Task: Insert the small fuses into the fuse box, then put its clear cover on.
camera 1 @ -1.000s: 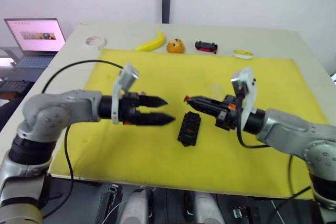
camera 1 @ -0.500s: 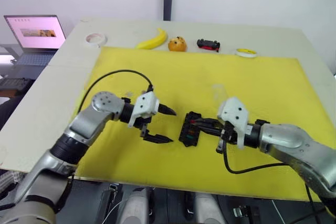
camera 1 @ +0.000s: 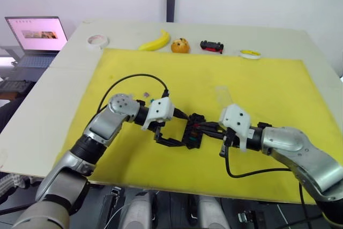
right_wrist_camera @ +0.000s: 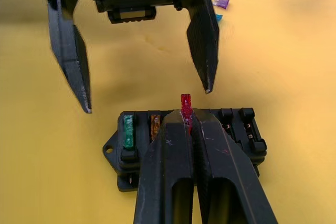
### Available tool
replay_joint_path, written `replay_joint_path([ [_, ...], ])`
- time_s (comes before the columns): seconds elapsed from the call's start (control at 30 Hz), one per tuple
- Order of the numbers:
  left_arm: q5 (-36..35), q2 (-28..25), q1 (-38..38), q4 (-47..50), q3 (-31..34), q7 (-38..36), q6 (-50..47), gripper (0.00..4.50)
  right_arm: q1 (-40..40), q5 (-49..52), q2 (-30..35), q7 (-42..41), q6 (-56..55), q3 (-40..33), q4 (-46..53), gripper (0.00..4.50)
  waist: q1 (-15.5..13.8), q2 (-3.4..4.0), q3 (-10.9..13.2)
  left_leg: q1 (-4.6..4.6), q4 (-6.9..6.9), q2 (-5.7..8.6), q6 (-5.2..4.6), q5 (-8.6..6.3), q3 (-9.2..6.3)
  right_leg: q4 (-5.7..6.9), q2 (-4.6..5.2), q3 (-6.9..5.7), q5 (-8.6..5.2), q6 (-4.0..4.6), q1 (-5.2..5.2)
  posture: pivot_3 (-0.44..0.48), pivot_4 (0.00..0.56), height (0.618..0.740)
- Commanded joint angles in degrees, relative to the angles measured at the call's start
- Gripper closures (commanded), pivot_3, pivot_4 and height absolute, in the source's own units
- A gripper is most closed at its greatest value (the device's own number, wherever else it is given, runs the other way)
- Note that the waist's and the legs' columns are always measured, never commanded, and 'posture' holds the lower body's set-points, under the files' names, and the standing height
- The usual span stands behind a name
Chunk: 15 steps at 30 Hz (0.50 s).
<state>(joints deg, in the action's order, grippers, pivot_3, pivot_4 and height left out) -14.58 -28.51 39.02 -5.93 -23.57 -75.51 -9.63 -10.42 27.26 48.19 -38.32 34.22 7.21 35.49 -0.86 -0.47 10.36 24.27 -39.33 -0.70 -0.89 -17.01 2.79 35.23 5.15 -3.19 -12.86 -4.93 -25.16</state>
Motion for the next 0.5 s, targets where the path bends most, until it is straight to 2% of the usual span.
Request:
replay_joint_path([
  [0.03,0.2,0.5,1.2,0.7,1.5,-0.5,1.0,0.02,-0.8,-1.4,-1.0,-0.8,-0.8,0.2,0.2,4.50,0.0,0.00,0.0,0.00,0.00,0.00,0.00,0.00,0.00,0.01,0.00,0.00,0.00,0.00,0.00,0.000,0.150,0.740],
  [0.5,1.1,1.0,1.2,0.4,2.0,-0.1,1.1,0.02,-0.8,-5.1,-2.6,-3.5,-1.0,0.3,-1.3,4.50,0.0,0.01,0.0,-0.02,-0.30,0.00,-0.01,0.00,-0.05,0.22,-0.04,0.00,0.02,-0.03,0.09,0.000,0.150,0.740],
])
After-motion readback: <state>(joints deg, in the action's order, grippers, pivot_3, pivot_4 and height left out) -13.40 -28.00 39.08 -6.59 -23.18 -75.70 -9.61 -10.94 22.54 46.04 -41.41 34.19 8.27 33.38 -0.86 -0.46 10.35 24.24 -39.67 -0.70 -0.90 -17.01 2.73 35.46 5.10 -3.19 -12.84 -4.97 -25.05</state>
